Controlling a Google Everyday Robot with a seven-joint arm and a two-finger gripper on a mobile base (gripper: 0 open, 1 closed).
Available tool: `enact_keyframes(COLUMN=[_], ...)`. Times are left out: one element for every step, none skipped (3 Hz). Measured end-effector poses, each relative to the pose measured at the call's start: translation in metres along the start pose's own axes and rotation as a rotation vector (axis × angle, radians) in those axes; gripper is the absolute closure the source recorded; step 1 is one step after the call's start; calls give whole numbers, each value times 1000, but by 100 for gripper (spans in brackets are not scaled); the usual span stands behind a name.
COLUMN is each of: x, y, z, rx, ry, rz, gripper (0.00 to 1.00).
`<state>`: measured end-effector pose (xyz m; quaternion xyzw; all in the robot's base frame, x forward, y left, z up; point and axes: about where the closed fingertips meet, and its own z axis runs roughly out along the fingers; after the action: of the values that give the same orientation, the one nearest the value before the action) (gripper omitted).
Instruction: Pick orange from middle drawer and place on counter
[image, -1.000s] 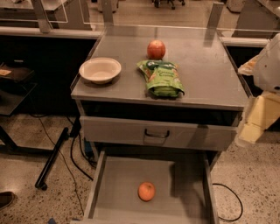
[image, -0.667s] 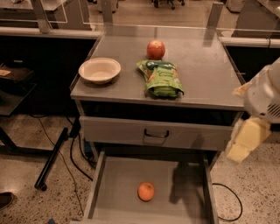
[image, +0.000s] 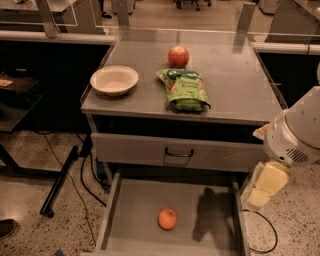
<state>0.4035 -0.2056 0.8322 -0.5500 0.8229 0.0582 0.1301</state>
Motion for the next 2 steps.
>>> enact_keyframes(x=[0,7], y=[6,9], z=[15,65], rx=[-26,-70], ry=[-16,-59], rz=[2,9], gripper=[0,0])
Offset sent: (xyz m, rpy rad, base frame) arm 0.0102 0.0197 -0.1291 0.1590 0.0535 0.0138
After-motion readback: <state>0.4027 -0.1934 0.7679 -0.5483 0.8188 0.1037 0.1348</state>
